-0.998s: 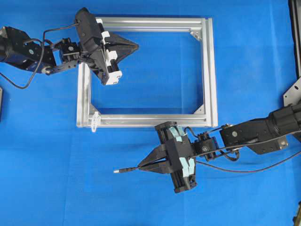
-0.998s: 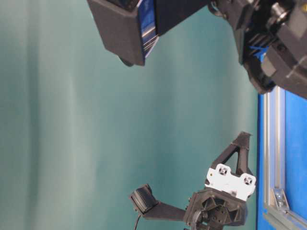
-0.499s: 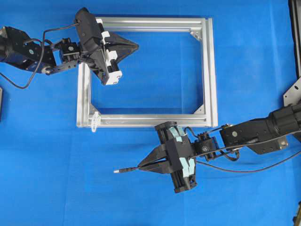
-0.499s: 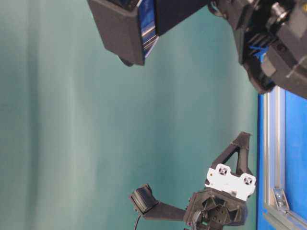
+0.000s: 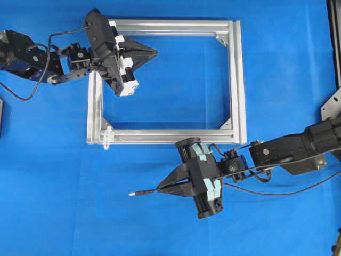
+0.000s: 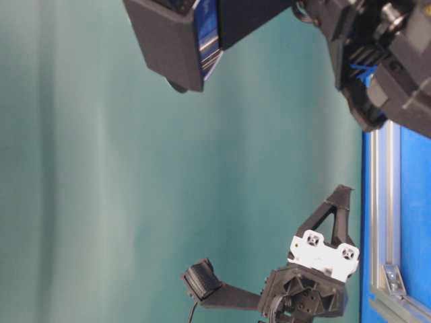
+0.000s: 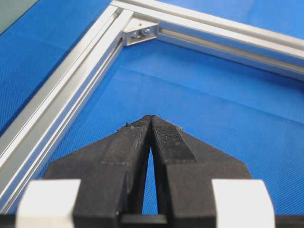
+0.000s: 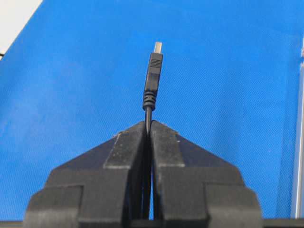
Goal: Insert the wire through the string loop located on the left side.
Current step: 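Carry the cable with the right gripper leftward along the frame's bottom rail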
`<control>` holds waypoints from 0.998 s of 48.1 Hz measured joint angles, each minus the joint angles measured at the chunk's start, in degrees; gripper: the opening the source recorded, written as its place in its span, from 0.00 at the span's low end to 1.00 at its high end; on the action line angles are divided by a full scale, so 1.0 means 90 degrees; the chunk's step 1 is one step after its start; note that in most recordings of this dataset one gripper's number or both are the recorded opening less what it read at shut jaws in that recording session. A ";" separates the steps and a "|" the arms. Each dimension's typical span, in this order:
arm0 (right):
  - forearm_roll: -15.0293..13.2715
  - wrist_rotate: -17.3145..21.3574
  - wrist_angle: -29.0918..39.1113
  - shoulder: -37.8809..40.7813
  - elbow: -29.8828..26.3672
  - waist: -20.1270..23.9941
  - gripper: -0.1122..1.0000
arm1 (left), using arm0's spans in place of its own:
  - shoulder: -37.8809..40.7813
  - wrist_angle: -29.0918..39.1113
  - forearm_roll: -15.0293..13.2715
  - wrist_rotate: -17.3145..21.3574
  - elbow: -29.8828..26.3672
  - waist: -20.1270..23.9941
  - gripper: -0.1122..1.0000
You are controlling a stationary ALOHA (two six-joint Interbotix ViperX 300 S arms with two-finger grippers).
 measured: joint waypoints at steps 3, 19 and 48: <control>0.0000 0.0000 0.0010 -0.0010 0.0029 0.0000 0.10 | 0.0000 0.0000 0.0010 0.0000 -0.0010 0.0000 0.10; -0.0010 -0.0020 -0.0098 -0.0234 0.0518 -0.0625 0.10 | 0.0000 0.0010 0.0010 -0.0010 0.0000 0.0000 0.10; -0.0010 -0.0156 -0.0166 -0.0439 0.0791 -0.1387 0.10 | -0.0010 0.0010 0.0010 0.0000 0.0000 0.0000 0.10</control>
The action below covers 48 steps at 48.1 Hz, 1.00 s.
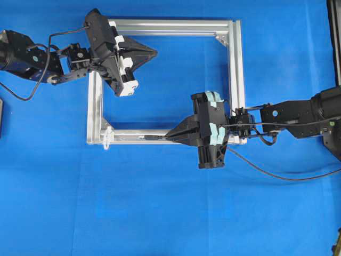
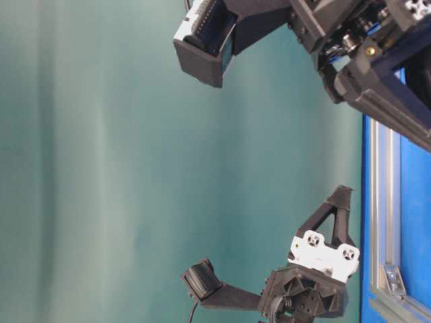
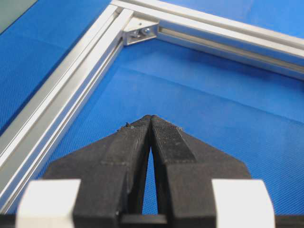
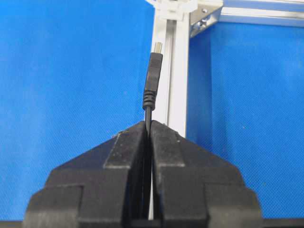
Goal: Insert the wire through the string loop located on the left side.
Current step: 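Carry the cable with the right gripper leftward along the frame's bottom rail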
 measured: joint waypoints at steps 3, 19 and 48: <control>0.0000 0.0000 0.0000 0.0000 -0.0059 0.0010 0.10 | 0.0010 0.0000 0.0000 -0.0010 0.0000 0.0000 0.10; 0.0000 -0.0029 0.0059 0.0518 -0.0752 0.0020 0.10 | 0.0010 0.0000 0.0000 0.0000 0.0000 0.0000 0.10; 0.0000 -0.0078 0.0137 0.1055 -0.1445 0.0020 0.10 | 0.0000 -0.0010 0.0000 -0.0010 0.0010 0.0000 0.10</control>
